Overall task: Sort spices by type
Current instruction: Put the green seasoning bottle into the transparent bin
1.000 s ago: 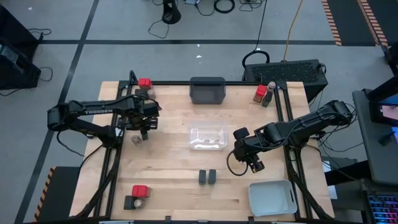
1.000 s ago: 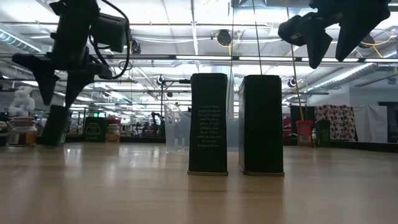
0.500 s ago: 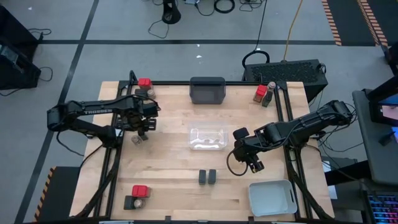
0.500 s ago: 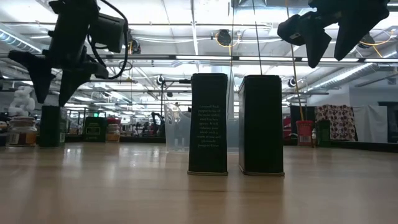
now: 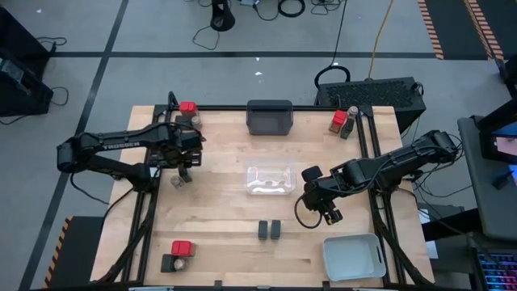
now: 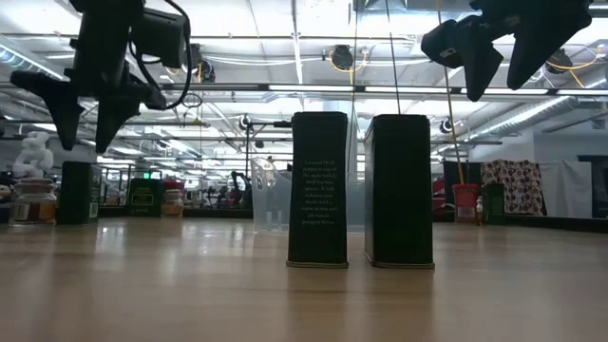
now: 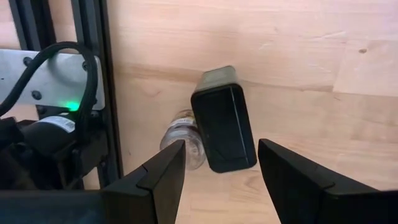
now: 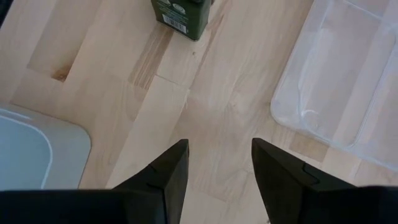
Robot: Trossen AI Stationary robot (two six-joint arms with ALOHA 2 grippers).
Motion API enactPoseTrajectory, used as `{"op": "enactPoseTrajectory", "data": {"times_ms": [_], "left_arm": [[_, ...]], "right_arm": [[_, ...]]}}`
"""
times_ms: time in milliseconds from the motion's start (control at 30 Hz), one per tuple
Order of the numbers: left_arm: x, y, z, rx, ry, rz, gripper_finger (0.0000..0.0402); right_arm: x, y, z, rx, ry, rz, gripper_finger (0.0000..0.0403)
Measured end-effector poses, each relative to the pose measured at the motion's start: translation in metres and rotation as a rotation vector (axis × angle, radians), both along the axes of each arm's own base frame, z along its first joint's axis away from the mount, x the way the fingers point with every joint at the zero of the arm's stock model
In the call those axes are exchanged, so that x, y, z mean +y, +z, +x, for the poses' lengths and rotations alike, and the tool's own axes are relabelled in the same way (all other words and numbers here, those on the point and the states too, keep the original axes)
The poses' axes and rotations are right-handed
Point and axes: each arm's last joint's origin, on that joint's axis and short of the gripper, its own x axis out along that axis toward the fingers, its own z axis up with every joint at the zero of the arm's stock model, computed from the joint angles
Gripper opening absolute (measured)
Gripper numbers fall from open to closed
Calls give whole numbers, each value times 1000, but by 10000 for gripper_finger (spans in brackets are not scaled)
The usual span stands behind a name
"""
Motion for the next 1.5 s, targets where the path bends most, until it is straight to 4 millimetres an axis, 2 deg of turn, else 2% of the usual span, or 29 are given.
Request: {"op": "enactPoseTrajectory", "data": {"times_ms": [467, 833, 1500], "left_arm": [[-1, -22, -2, -2, 4, 2, 207], [1, -23, 1, -16, 4, 12, 207], [5, -38, 15, 39, -51, -1, 207]], "right_arm": [[0, 0, 0, -1, 3, -1, 157], [0, 0, 0, -2, 3, -1, 157], [0, 0, 0, -2, 4, -1, 157]]}}
